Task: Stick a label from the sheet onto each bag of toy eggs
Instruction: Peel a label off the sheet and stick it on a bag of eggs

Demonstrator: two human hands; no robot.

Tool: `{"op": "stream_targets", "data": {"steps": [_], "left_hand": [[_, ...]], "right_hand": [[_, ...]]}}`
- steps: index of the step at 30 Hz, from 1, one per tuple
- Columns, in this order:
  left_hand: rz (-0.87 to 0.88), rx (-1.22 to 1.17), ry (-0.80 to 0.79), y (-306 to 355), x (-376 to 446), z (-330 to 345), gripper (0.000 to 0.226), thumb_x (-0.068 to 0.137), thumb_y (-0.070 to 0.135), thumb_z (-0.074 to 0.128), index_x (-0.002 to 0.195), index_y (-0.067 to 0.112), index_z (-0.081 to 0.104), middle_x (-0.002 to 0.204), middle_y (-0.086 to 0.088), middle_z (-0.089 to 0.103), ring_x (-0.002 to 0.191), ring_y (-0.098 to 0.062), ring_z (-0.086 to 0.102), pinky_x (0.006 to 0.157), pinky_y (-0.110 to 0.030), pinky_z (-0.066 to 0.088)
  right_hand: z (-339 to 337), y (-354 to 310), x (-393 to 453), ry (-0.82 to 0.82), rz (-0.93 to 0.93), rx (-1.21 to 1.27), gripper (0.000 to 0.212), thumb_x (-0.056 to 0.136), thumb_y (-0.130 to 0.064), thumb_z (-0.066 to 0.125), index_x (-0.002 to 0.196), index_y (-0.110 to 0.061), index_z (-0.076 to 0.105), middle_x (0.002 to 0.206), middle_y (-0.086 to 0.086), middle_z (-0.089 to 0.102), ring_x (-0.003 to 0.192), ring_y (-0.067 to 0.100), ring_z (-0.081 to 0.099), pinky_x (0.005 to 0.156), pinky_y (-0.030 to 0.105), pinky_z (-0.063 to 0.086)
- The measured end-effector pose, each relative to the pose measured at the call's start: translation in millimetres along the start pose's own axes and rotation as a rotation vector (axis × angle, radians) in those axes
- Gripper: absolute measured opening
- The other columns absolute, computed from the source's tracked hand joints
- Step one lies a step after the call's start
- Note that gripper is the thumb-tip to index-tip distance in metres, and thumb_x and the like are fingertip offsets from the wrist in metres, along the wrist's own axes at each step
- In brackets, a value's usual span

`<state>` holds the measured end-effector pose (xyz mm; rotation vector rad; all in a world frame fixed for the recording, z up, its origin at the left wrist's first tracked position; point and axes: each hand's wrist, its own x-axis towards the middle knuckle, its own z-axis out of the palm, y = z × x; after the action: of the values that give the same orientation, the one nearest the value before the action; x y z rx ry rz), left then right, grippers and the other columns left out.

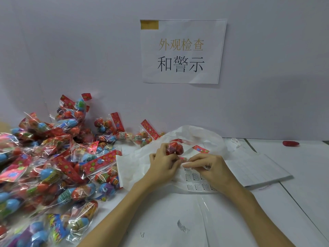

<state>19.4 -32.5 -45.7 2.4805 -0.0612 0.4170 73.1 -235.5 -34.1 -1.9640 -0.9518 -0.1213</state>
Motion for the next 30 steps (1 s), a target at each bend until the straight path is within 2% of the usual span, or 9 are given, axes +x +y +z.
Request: {"op": "stream_targets", "data": {"steps": [10,13,16,18,19,21,24,27,30], "left_hand": [[-0.026,-0.107,0.021,-1,0,-4,0.011,0.101,0.039,0.065,0.094,0.033,0.071,0.124,0.008,0.044,0.125,-0.014,0.045,0.107,-0.04,0.032],[-0.017,-0.18,0.032,-2,0,-6,0.007,0.099,0.034,0.069,0.093,0.033,0.072,0.12,0.007,0.047,0.121,-0.016,0.05,0.106,-0.037,0.039],[-0.009,-0.385,0.165,1,1,-13,0.015,0.099,0.009,0.066,0.103,0.019,0.077,0.116,0.007,0.056,0.112,-0.02,0.057,0.096,-0.022,0.046],[-0.005,-0.539,0.281,3,3,-22,0.027,0.098,-0.004,0.061,0.112,0.015,0.075,0.115,0.003,0.067,0.107,-0.028,0.066,0.095,-0.038,0.054],[-0.015,-0.642,0.311,5,3,-26,0.031,0.099,-0.004,0.061,0.117,0.017,0.073,0.115,0.001,0.071,0.105,-0.03,0.069,0.095,-0.044,0.057],[-0.058,-0.818,0.339,9,2,-32,0.036,0.099,0.003,0.067,0.125,0.028,0.069,0.116,0.009,0.073,0.106,-0.021,0.073,0.092,-0.04,0.061],[-0.1,-0.963,0.307,16,0,-34,0.049,0.093,0.008,0.077,0.128,0.04,0.066,0.118,0.009,0.073,0.109,-0.017,0.073,0.086,-0.029,0.061],[-0.094,-1.034,0.247,21,0,-29,0.064,0.086,0.0,0.082,0.132,0.039,0.06,0.121,0.005,0.072,0.108,-0.021,0.074,0.085,-0.029,0.061],[-0.024,-0.999,0.2,26,-1,-26,0.07,0.085,-0.004,0.08,0.137,0.036,0.056,0.128,0.003,0.069,0.11,-0.022,0.074,0.091,-0.034,0.062]], "right_hand": [[2,-13,0,0.068,0.007,-0.053,0.013,0.085,-0.012,0.086,0.086,-0.024,0.082,0.117,-0.009,0.067,0.116,0.006,0.062,0.101,0.018,0.044],[-3,-18,3,0.201,0.094,0.262,0.013,0.087,-0.011,0.083,0.088,-0.024,0.082,0.107,-0.006,0.074,0.105,0.008,0.07,0.093,0.016,0.051],[-9,-19,4,0.323,0.248,0.569,0.011,0.088,-0.016,0.081,0.096,-0.024,0.082,0.092,-0.001,0.078,0.083,0.011,0.072,0.078,0.018,0.056],[-9,-18,4,0.361,0.333,0.758,0.02,0.083,-0.021,0.082,0.103,-0.021,0.082,0.088,0.001,0.076,0.079,0.013,0.068,0.076,0.019,0.057],[-8,-17,4,0.373,0.367,0.863,0.028,0.081,-0.021,0.081,0.109,-0.019,0.081,0.087,0.001,0.074,0.077,0.011,0.068,0.076,0.018,0.057],[-6,-19,5,0.39,0.422,1.04,0.037,0.079,-0.015,0.08,0.116,-0.014,0.079,0.086,0.003,0.074,0.075,0.009,0.069,0.074,0.017,0.058],[0,-25,7,0.377,0.454,1.191,0.025,0.077,-0.01,0.08,0.101,-0.008,0.083,0.093,0.01,0.076,0.081,0.013,0.074,0.075,0.021,0.06],[7,-36,5,0.347,0.408,1.131,0.018,0.077,-0.014,0.081,0.095,-0.009,0.084,0.091,0.014,0.077,0.083,0.02,0.076,0.076,0.024,0.061],[10,-46,2,0.366,0.272,0.83,0.014,0.081,-0.018,0.083,0.093,-0.011,0.083,0.087,0.015,0.078,0.08,0.026,0.077,0.074,0.025,0.062]]}}
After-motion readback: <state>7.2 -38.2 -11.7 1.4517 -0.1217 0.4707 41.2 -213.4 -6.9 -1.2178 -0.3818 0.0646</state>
